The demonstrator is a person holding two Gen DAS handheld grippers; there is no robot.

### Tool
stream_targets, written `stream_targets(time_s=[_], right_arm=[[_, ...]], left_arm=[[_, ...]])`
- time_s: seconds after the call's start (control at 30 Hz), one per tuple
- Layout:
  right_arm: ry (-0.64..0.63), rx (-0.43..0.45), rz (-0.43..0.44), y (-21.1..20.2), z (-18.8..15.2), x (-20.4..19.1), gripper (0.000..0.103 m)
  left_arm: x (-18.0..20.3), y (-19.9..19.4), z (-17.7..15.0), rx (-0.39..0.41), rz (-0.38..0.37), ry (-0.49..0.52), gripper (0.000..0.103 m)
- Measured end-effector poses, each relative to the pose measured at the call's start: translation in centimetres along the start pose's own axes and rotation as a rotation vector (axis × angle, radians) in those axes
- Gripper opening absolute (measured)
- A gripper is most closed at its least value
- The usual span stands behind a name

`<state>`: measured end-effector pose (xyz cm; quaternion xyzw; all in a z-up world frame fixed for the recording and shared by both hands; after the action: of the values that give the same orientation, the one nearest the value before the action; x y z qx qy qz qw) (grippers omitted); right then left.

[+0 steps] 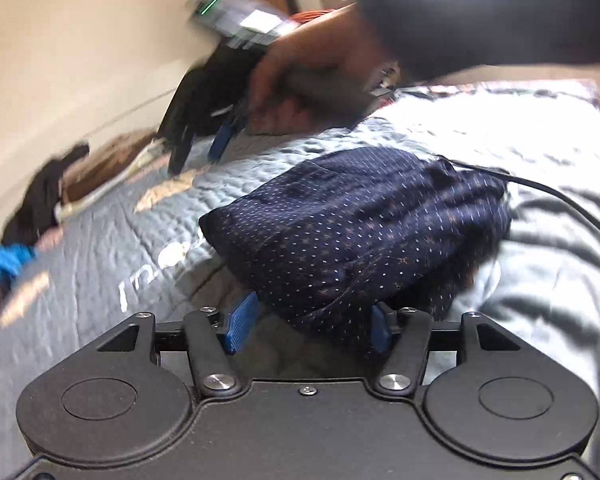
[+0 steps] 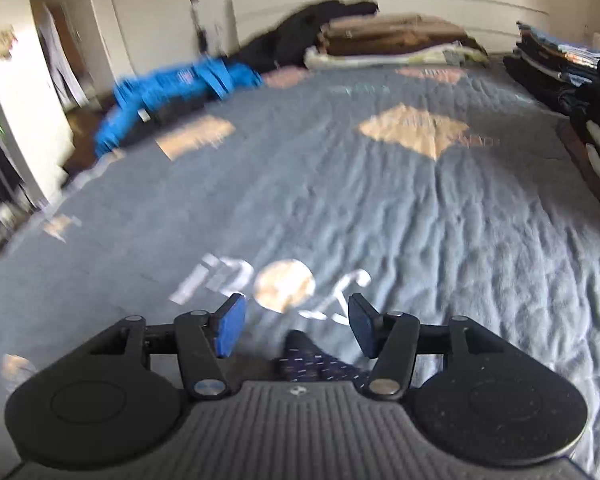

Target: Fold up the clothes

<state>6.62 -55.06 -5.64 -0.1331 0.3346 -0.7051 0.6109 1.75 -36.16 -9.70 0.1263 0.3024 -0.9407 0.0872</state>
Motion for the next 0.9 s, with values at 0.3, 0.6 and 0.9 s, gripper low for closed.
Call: stream_targets(time_s=[0.3,0.6,0.9], right_arm=[[-0.012,0.063,0.038,-10.4,-2.9,-2.4,0.064],[0.058,0.095,0.016,-16.2,-8.1,-3.7,0.065],[0.087,0.074,-0.024,-18.2,-12.6,-3.3,0.069]], left_arm=[[-1.5,-2.9,1.1,0.028,-0.202,-0.183,0.064],[-3.4,-3.9,2.7,0.064,-0.215,-0.342,0.068],[-3.9,-2.0,3.2,0.011,-0.13,-0.4,0.068]])
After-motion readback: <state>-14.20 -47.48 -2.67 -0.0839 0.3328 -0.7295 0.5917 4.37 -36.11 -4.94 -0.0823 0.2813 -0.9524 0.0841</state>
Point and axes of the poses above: each gripper's, at about its wrist camera, not at the fingertips, and y roughly the way its jaws point, x to its right, z to its top, the point moved 8 cm from there along y, roughly the way its jaws point, and after that the axes turned 2 degrees about -x, right-handed, at the moved point
